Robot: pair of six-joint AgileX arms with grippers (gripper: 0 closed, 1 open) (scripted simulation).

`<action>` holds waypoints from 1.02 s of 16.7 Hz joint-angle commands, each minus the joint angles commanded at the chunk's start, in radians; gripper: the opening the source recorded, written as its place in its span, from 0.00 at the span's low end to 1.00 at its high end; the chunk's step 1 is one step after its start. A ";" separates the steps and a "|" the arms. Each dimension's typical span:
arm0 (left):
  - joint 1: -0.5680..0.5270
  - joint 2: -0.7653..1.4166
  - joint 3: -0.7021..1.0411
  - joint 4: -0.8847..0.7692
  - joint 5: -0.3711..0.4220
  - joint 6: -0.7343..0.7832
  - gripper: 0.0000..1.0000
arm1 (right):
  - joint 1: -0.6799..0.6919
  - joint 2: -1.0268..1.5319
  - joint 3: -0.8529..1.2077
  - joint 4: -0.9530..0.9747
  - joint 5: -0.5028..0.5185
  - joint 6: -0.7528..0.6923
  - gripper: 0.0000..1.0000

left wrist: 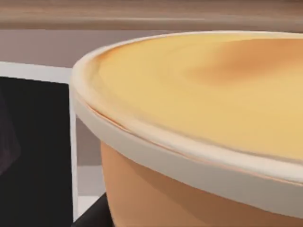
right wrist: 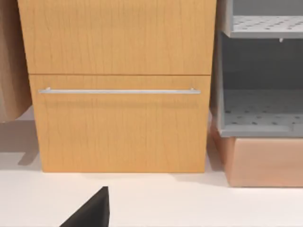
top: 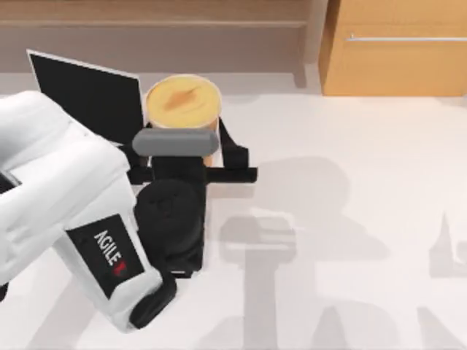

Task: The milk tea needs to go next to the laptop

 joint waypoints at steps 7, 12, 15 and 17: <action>0.000 0.000 0.000 0.000 0.000 0.000 0.23 | 0.000 0.000 0.000 0.000 0.000 0.000 1.00; 0.000 0.000 0.000 0.000 0.000 0.000 0.60 | 0.000 0.000 0.000 0.000 0.000 0.000 1.00; 0.000 0.000 0.000 0.000 0.000 0.000 0.83 | 0.000 0.000 0.000 0.000 0.000 0.000 1.00; 0.000 0.000 0.000 0.000 0.000 0.000 0.98 | 0.000 0.000 0.000 0.000 0.000 0.000 1.00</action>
